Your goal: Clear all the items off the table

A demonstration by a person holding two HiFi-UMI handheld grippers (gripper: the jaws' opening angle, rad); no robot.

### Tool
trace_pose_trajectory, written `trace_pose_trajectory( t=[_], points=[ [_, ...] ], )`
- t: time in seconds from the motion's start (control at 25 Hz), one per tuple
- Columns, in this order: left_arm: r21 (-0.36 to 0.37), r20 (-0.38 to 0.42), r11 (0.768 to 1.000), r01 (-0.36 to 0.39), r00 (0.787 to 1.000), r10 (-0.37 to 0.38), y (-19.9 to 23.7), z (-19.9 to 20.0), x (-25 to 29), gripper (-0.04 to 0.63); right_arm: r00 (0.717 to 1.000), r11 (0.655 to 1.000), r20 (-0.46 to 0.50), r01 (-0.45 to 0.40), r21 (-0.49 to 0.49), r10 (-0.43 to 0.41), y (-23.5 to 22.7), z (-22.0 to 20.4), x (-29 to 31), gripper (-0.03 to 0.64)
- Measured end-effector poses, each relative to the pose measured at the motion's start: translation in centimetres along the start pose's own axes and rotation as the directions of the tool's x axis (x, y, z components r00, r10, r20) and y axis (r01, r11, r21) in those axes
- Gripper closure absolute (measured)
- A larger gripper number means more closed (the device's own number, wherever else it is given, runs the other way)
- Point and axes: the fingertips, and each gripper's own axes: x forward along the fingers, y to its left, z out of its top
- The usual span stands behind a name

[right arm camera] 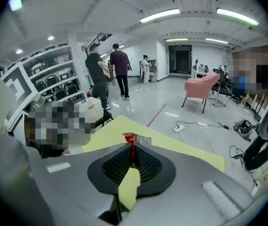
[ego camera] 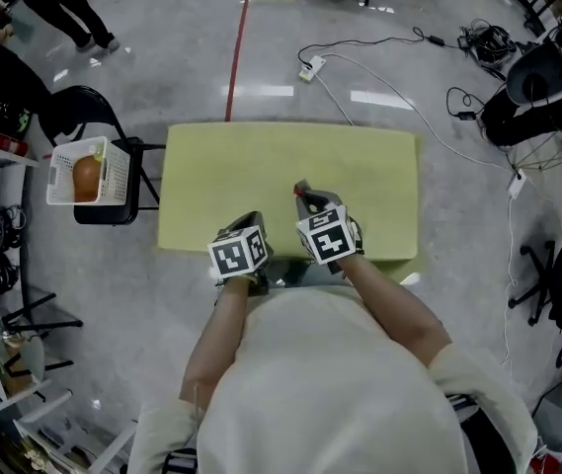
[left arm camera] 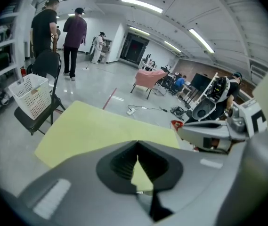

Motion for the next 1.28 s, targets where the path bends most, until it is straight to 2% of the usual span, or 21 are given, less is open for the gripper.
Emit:
trace_pose_trajectory(
  t=[0.28,0.6,0.72,1.0,1.28],
  points=[
    [-0.053,0.022,0.998,-0.043,0.999,0.044,3.6,-0.1,-2.0,0.586,0.998,0.997,0.009,-0.056,-0.049,0.056,3.8,1.8,1.0,0.603],
    [-0.099,0.058,0.994,-0.047,0.997,0.053,8.7,-0.4,-4.1,0.586,0.995,0.989,0.039,-0.084,-0.119,0.089,9.3,4.4,2.7,0.603],
    [-0.103,0.069,0.993,-0.052,0.996,0.059,10.9,-0.3,-5.4,0.586,0.995,0.989,0.030,-0.094,-0.110,0.098,11.7,5.1,3.8,0.603],
    [-0.118,0.081,0.990,-0.076,0.993,0.085,18.0,0.5,-9.1,0.586,0.992,0.986,0.023,-0.124,-0.110,0.127,18.6,7.9,6.3,0.603],
    [-0.186,0.101,0.975,-0.122,0.985,0.143,26.4,1.4,-13.0,0.586,0.986,0.976,0.007,-0.163,-0.144,0.166,26.1,10.7,9.1,0.603]
  ],
)
